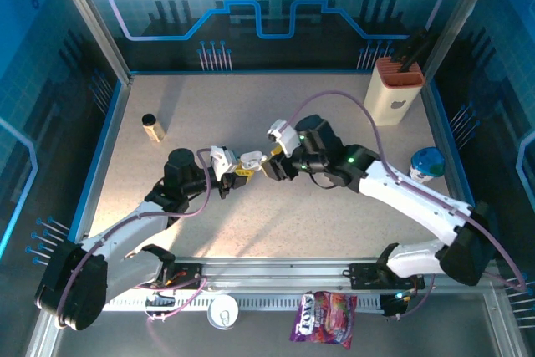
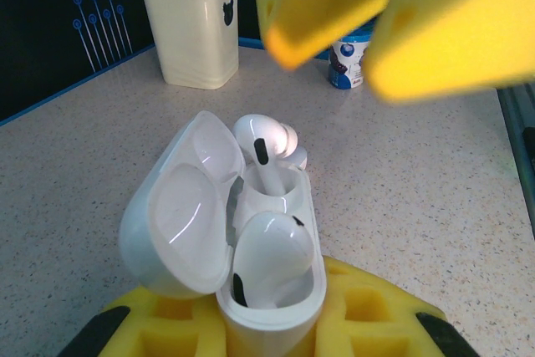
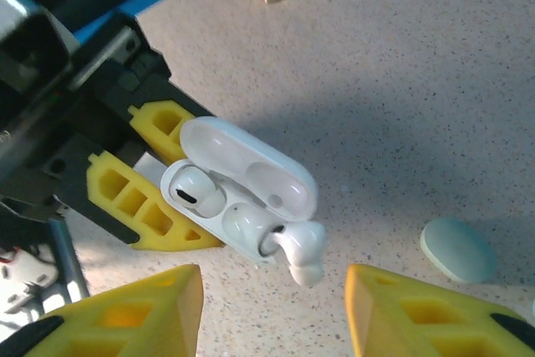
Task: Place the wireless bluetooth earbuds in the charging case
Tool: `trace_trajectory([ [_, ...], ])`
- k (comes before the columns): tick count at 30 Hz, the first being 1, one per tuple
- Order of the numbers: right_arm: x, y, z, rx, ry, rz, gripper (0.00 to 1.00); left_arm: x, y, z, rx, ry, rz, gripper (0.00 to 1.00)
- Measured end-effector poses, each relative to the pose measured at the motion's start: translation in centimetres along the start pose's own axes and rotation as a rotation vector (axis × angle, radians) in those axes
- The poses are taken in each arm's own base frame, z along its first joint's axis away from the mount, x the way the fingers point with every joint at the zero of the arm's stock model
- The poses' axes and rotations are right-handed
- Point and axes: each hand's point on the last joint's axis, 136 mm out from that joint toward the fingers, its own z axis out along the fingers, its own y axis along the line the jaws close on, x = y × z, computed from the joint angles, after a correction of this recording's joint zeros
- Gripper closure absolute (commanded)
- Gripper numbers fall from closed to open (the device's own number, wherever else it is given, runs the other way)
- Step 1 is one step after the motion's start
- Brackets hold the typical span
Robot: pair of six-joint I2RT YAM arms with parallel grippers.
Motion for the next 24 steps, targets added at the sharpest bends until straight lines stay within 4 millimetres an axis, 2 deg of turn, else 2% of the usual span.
trace_trajectory([
  [3, -0.9, -1.1, -1.2, -0.023, -0.06, 0.092, 0.5, 0.0, 0.0, 0.0, 0.0, 0.0, 0.0, 0.99],
  [8, -1.4, -2.3, -1.6, -0.032, -0.084, 0.204, 0.68, 0.0, 0.0, 0.0, 0.001, 0.0, 0.0, 0.98],
  [10, -1.1, -2.9, -1.5, -0.023, -0.066, 0.238, 0.71, 0.0, -0.1, 0.0, 0.006, -0.002, -0.004, 0.98],
  [13, -0.2, -3.6, -0.5, -0.012, -0.007, 0.278, 0.71, -0.1, -0.3, 0.0, 0.017, -0.004, -0.006, 0.98],
  [17, 1.3, -3.6, 0.7, -0.033, 0.067, 0.306, 0.72, -0.4, -0.4, 0.0, 0.025, -0.017, -0.001, 0.99],
  [24, 2.2, -3.0, 1.1, -0.064, 0.114, 0.318, 0.72, -0.9, -0.4, 0.0, 0.027, -0.034, -0.005, 0.99],
])
